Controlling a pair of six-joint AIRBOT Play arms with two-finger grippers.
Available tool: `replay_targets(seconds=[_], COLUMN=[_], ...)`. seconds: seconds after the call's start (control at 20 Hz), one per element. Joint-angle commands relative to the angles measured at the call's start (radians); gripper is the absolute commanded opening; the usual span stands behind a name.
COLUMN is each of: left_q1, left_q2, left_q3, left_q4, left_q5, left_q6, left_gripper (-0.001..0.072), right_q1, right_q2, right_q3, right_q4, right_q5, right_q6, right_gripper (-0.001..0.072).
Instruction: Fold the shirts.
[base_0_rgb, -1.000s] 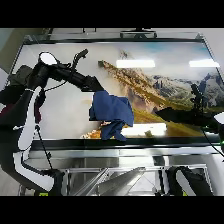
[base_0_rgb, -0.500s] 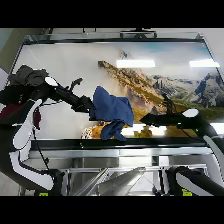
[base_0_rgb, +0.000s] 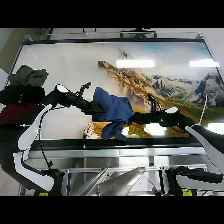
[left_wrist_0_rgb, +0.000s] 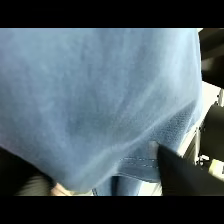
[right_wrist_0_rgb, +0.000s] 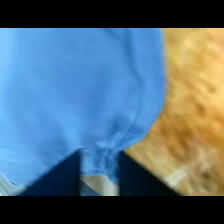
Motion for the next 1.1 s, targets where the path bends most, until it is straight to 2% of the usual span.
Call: replay_targets(seconds=[0.0,0.05,0.1,0.3,0.45,0.65,0.8,1.05], left_q1=[-0.002,0.005,0.009,0.046,0.077,0.055,0.006,-0.045], left_q2=[0.01,0.014,0.021,0.091,0.206,0.383,0.522,0.703], left_q3=[0.001,0.001,0.002,0.003,0.058,0.272,0.473,0.68], left_q4=[-0.01,-0.01,-0.01,-0.011,-0.017,-0.266,-0.404,-0.387], left_q5=[0.012,0.011,0.009,-0.001,-0.101,-0.198,-0.186,-0.084], left_q6=[0.018,0.027,0.035,0.035,0.035,0.062,0.06,0.023], left_gripper=[0.023,0.0052,0.0017,0.0016,0.0016,0.0014,0.0015,0.0019], right_q1=[0.007,0.007,0.006,-0.007,-0.054,-0.06,-0.061,-0.061], right_q2=[-0.01,-0.009,-0.008,0.044,0.184,0.494,0.721,0.94], right_q3=[0.006,0.006,0.006,0.02,0.107,0.335,0.511,0.63], right_q4=[0.088,0.087,0.087,0.087,0.088,0.113,0.057,-0.013], right_q5=[-0.005,-0.004,-0.002,0.031,0.117,0.154,0.092,-0.006], right_q6=[-0.051,-0.051,-0.057,-0.077,-0.076,-0.076,-0.076,-0.076], right_gripper=[0.0011,0.0014,0.0014,0.0012,0.0012,0.0012,0.0011,0.0011])
